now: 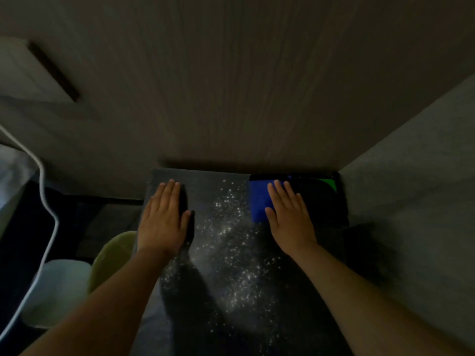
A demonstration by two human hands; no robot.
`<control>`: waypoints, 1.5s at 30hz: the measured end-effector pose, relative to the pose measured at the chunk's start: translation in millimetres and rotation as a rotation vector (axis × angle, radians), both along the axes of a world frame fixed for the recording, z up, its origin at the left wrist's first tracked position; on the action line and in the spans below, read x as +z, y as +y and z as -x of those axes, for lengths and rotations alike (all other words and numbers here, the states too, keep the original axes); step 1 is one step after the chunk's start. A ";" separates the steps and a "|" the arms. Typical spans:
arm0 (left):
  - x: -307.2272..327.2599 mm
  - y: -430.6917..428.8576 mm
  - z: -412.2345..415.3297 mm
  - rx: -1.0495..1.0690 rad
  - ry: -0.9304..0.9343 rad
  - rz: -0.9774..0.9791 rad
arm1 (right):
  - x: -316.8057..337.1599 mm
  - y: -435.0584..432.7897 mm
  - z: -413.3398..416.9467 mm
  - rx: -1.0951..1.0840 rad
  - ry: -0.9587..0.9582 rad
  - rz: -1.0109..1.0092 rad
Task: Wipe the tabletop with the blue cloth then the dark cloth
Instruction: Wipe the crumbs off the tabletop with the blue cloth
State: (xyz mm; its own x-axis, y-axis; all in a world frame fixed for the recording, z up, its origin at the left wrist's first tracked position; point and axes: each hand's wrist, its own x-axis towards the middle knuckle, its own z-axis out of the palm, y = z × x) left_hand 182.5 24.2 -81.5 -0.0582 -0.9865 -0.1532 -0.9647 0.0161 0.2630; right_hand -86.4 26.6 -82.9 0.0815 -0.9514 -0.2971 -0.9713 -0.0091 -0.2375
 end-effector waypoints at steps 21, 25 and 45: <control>-46.2 -21.9 -37.2 0.000 0.094 0.185 | -42.2 -8.9 -52.9 -0.264 0.175 0.182; -45.5 -24.7 -38.9 -0.026 0.085 0.163 | -46.0 -16.2 -79.4 -0.435 0.180 0.184; -49.3 -28.5 -41.9 -0.023 0.124 0.158 | -51.1 -29.7 -164.7 -0.590 0.091 0.234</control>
State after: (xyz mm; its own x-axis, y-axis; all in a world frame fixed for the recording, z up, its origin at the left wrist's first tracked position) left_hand 224.4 -4.3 -130.7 -0.0899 -0.9959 0.0129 -0.9241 0.0882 0.3718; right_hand 78.2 -3.0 -134.0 -0.4918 -0.8688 -0.0571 -0.8449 0.4920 -0.2100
